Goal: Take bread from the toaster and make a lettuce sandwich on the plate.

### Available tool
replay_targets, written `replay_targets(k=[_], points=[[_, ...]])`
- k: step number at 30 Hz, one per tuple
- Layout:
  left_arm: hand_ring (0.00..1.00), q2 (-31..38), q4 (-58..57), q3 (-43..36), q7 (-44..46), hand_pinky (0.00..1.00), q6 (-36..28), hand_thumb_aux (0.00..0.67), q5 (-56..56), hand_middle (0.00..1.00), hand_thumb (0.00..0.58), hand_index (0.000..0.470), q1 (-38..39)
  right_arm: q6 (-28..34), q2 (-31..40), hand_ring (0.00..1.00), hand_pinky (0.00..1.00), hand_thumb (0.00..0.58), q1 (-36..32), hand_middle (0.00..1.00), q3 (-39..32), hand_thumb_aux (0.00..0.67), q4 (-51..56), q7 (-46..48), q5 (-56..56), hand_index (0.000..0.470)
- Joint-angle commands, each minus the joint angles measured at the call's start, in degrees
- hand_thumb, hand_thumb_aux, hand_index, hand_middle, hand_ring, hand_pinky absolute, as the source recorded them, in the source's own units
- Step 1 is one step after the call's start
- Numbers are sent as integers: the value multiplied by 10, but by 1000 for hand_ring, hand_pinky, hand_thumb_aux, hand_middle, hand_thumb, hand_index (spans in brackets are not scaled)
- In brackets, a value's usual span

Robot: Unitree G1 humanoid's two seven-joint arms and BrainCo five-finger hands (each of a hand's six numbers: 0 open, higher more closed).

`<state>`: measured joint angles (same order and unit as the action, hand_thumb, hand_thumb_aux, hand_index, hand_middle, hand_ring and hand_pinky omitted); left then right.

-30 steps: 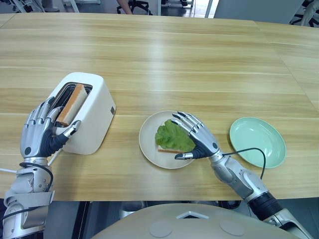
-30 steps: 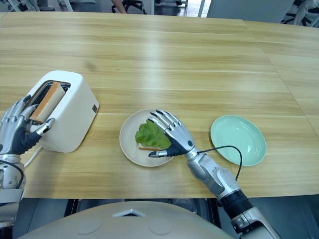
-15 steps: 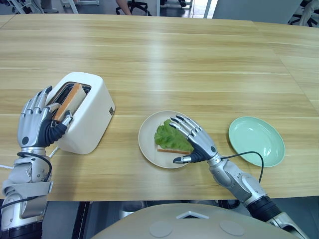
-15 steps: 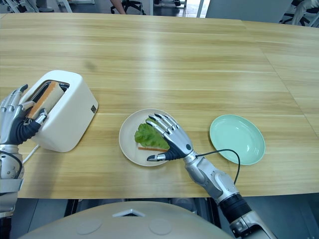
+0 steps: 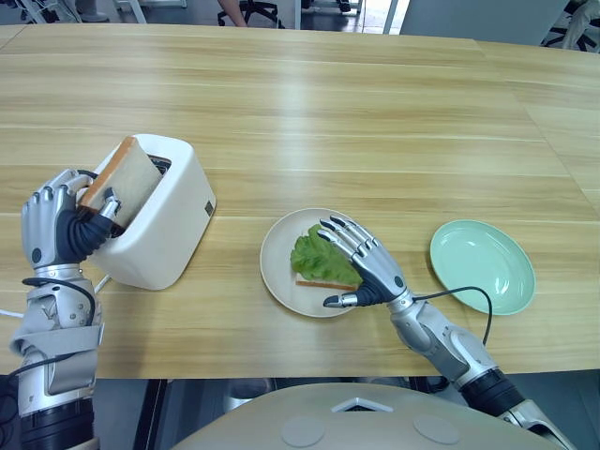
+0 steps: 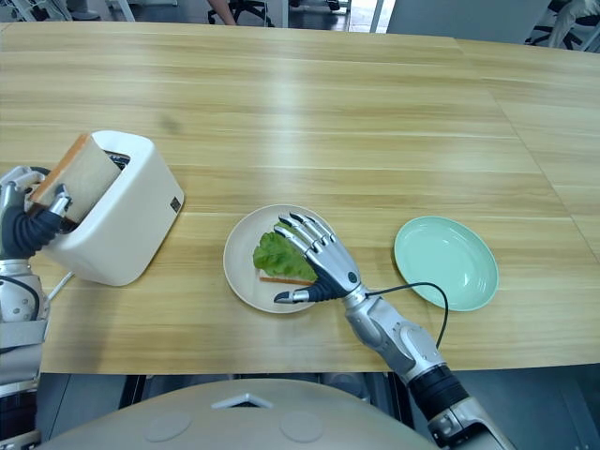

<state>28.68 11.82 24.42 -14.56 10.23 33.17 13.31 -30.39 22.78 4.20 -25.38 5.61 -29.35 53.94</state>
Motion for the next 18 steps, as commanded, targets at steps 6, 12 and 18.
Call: replay_targets(k=[6, 12, 18], points=[[1000, -27, -5, 18, -63, 1000, 82, 670, -71, 1000, 580, 460, -52, 4, -5, 0, 0, 0, -9, 0, -9, 0, 23, -11, 6, 0], [1000, -56, 1, 12, -81, 1000, 164, 670, -133, 1000, 580, 460, -94, 7, -8, 0, 0, 0, -13, 0, -12, 0, 31, -19, 7, 0], [1000, -83, 14, -17, -44, 1000, 216, 670, -206, 1000, 580, 460, -128, 10, -4, 0, 0, 0, -16, 0, -2, 0, 33, -33, 6, 0]])
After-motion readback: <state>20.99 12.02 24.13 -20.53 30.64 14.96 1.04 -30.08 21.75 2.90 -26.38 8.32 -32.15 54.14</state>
